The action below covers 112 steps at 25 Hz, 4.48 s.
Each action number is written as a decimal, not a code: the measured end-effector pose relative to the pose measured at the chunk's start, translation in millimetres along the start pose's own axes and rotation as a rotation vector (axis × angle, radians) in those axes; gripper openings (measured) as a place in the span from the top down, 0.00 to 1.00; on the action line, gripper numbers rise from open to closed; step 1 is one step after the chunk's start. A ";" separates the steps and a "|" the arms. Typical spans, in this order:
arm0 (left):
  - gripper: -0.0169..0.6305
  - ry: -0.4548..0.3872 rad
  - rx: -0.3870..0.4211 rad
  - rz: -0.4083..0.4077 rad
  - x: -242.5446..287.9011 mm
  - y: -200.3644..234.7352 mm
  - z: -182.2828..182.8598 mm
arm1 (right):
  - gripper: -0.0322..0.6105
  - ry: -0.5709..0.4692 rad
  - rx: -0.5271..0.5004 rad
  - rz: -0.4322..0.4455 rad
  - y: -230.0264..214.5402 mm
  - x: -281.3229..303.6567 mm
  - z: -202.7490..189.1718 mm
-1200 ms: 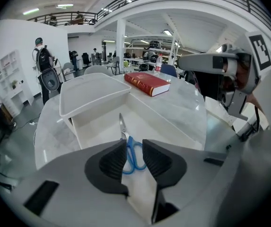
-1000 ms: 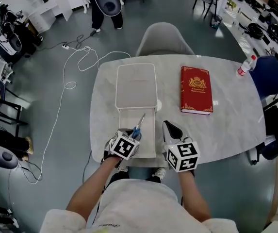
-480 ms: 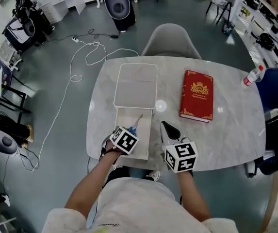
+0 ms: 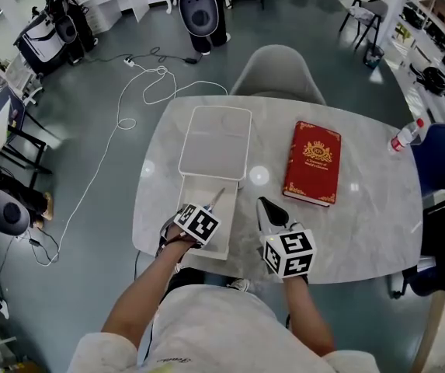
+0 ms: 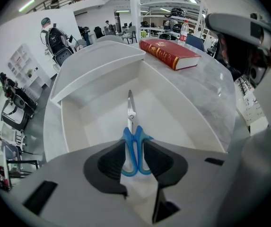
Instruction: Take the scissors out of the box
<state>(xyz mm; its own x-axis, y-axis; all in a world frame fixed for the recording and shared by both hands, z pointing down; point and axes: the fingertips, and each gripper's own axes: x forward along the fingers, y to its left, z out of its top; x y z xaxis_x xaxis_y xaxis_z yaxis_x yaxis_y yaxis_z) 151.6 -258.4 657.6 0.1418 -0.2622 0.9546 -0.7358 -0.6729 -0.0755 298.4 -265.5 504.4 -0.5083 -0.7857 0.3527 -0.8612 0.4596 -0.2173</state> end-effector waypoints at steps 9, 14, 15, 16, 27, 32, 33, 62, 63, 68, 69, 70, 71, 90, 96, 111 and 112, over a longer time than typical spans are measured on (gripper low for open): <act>0.82 0.030 -0.004 0.007 2.2 -0.1 -0.4 | 0.94 0.003 -0.001 0.018 -6.6 -2.1 -0.3; 0.82 0.035 -0.011 0.002 1.8 0.0 0.0 | 0.94 0.004 0.002 0.016 -8.6 -6.0 -2.0; 0.82 0.037 -0.008 0.001 1.9 0.1 -0.1 | 0.94 0.005 0.002 0.016 -8.4 -6.2 -2.6; 0.82 0.038 -0.001 0.001 2.2 0.0 0.1 | 0.94 0.005 0.002 0.017 -8.3 -6.3 -3.3; 0.85 -0.019 0.039 0.030 -4.3 -2.7 0.0 | 0.94 -0.003 -0.004 0.019 -2.7 -15.0 -1.0; 0.85 -0.091 0.022 0.045 -17.0 -1.1 0.8 | 0.94 0.000 -0.003 0.012 -2.0 -19.1 -4.4; 0.85 -0.105 0.021 0.048 -20.3 -1.0 1.3 | 0.94 0.001 -0.003 0.013 -1.3 -19.4 -4.9; 0.85 -0.527 -0.025 0.079 -137.5 38.1 13.2 | 0.94 -0.036 -0.057 -0.043 62.9 -12.6 24.3; 0.85 -0.550 -0.023 0.080 -143.5 40.5 14.7 | 0.94 -0.041 -0.060 -0.051 65.8 -12.6 26.5; 0.85 -0.664 -0.027 0.087 -175.1 53.8 18.1 | 0.94 -0.070 -0.074 -0.091 79.9 -14.7 39.3; 0.85 -0.685 -0.031 0.086 -180.8 56.5 18.0 | 0.94 -0.077 -0.078 -0.099 82.5 -15.7 42.2; 0.85 -0.705 -0.034 0.083 -186.0 58.5 18.0 | 0.94 -0.083 -0.081 -0.108 84.9 -16.9 44.8; 0.85 -0.727 -0.035 0.079 -191.1 60.1 18.2 | 0.94 -0.089 -0.084 -0.116 87.3 -18.0 46.7; 0.85 -1.043 -0.146 0.009 -259.3 87.6 -11.8 | 0.94 -0.186 -0.080 -0.229 134.6 -40.7 64.1; 0.85 -1.058 -0.149 0.002 -262.5 89.4 -17.5 | 0.94 -0.191 -0.077 -0.236 141.5 -41.3 64.7; 0.85 -1.058 -0.158 0.003 -260.2 92.6 -17.8 | 0.94 -0.185 -0.090 -0.223 145.3 -36.9 66.1; 0.85 -1.058 -0.158 0.003 -259.8 92.6 -17.6 | 0.94 -0.184 -0.091 -0.222 145.2 -36.6 65.8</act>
<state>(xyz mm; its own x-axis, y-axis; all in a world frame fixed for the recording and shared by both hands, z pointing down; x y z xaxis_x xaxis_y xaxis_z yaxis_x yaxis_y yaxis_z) 35.1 -240.5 407.7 0.5865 -0.7812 0.2137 -0.8036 -0.5942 0.0334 192.6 -197.3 400.0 -0.3043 -0.9291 0.2100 -0.9526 0.2966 -0.0681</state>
